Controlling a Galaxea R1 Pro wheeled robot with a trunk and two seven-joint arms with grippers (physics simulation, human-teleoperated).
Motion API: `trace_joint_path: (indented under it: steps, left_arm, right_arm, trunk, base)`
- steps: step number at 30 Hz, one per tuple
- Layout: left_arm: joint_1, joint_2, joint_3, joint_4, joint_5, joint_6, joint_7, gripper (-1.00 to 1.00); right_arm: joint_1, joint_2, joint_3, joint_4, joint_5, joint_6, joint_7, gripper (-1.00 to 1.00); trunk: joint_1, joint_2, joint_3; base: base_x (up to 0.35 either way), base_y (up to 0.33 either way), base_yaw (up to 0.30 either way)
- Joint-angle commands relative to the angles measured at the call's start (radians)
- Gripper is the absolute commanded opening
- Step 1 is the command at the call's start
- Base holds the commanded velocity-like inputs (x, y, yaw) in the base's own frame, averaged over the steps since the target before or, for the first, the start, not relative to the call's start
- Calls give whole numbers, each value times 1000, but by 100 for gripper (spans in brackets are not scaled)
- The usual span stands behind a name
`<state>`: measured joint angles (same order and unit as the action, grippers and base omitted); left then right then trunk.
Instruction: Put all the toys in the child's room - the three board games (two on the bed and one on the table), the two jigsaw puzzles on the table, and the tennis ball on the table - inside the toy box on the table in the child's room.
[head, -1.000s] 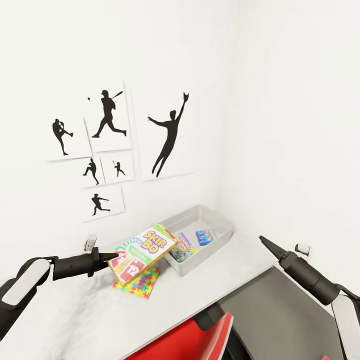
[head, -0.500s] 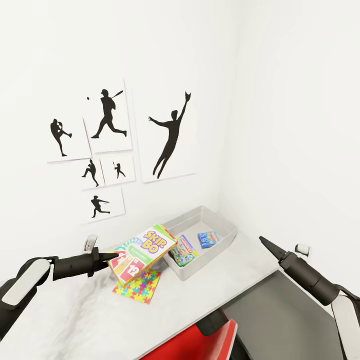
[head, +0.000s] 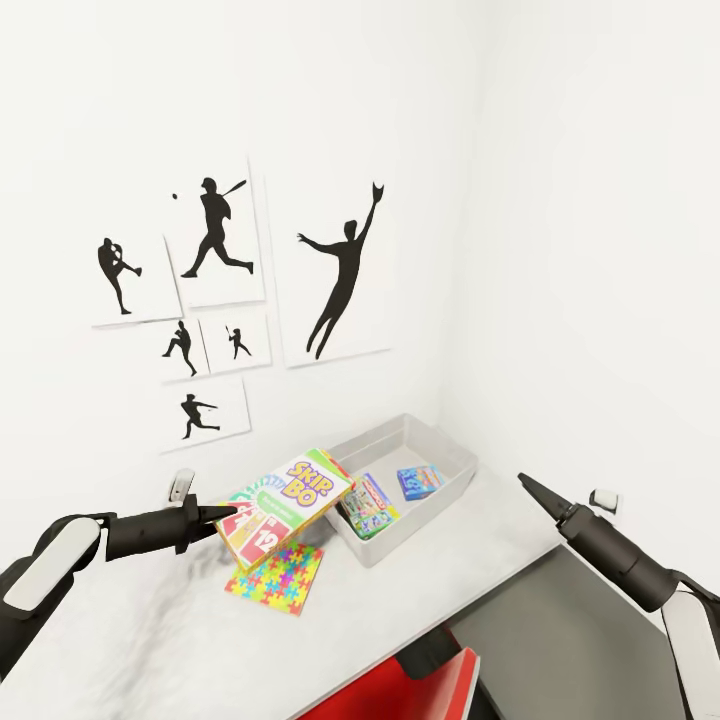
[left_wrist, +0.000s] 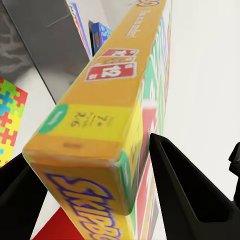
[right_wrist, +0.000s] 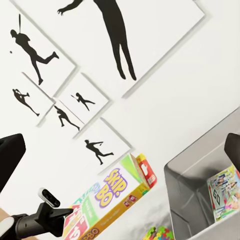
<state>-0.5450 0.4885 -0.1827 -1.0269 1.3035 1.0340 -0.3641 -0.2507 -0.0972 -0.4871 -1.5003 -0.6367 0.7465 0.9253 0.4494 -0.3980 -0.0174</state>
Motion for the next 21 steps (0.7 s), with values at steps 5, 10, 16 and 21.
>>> trace_joint_path:
  steps: [5,10,16,21]
  left_arm:
    - [-1,0,-1,1,-7,0,-8,-100]
    - [-1,0,-1,1,-7,0,-7,-100]
    - [-1,-6,-4,-3,-6,2,-10,-100]
    - [-43,-62,-9,-35,-7,5,-4,-100]
  right_arm:
    - [-1,0,-1,0,-3,0,2,100]
    - [0,-2,-2,0,-4,0,3,100]
    - [-1,-4,-1,0,-5,0,3,100]
    - [-1,-10,-4,1,-7,2,9,100]
  trunk:
    - [1,-2,-2]
    - [1,-2,-2]
    - [1,-2,-2]
    - [1,-2,-2]
  base:
    - [4,1,0]
    - [0,0,0]
    - [0,0,0]
    - [0,0,0]
